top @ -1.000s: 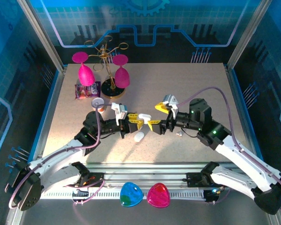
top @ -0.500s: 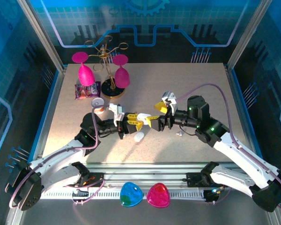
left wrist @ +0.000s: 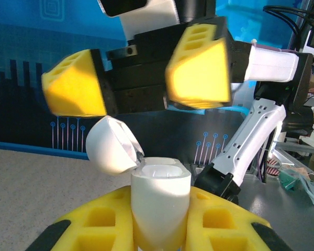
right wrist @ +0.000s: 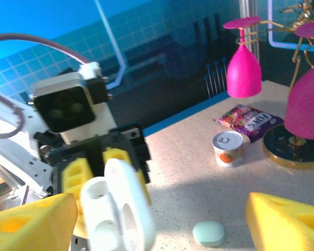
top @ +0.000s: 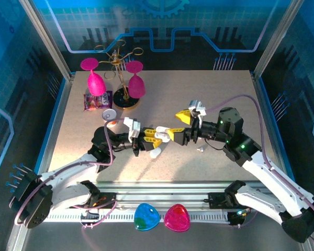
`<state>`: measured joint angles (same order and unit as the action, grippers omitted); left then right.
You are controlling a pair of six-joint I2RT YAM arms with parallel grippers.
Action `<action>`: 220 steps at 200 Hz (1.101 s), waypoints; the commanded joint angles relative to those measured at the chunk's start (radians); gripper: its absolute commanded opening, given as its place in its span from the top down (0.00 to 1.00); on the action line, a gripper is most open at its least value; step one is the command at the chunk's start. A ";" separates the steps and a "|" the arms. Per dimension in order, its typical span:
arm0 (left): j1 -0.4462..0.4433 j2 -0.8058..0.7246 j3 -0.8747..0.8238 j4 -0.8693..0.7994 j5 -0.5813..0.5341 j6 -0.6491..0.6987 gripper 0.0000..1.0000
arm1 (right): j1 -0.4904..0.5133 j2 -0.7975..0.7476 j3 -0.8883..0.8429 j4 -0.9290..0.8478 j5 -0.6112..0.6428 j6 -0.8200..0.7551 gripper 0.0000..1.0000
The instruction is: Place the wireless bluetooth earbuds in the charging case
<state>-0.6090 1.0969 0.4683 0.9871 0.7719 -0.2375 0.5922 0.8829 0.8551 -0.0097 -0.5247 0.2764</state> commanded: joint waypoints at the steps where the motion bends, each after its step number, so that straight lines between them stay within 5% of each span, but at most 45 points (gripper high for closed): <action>1: 0.001 0.057 -0.003 0.136 0.002 -0.013 0.95 | -0.007 -0.024 -0.029 0.076 -0.050 -0.011 0.16; 57: 0.010 0.276 0.071 0.413 0.037 -0.019 0.95 | -0.008 -0.063 -0.133 0.134 0.004 -0.089 0.17; 148: 0.009 0.295 0.170 0.414 0.067 -0.087 0.94 | -0.071 -0.045 -0.183 0.206 -0.129 -0.130 0.50; 220: -0.002 0.253 0.131 0.413 0.047 -0.103 0.89 | -0.071 -0.079 -0.204 0.293 -0.187 -0.078 0.87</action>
<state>-0.6056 1.3830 0.6106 1.3552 0.8215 -0.3264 0.5289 0.8310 0.6617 0.2390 -0.6678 0.1822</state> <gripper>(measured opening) 0.191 0.175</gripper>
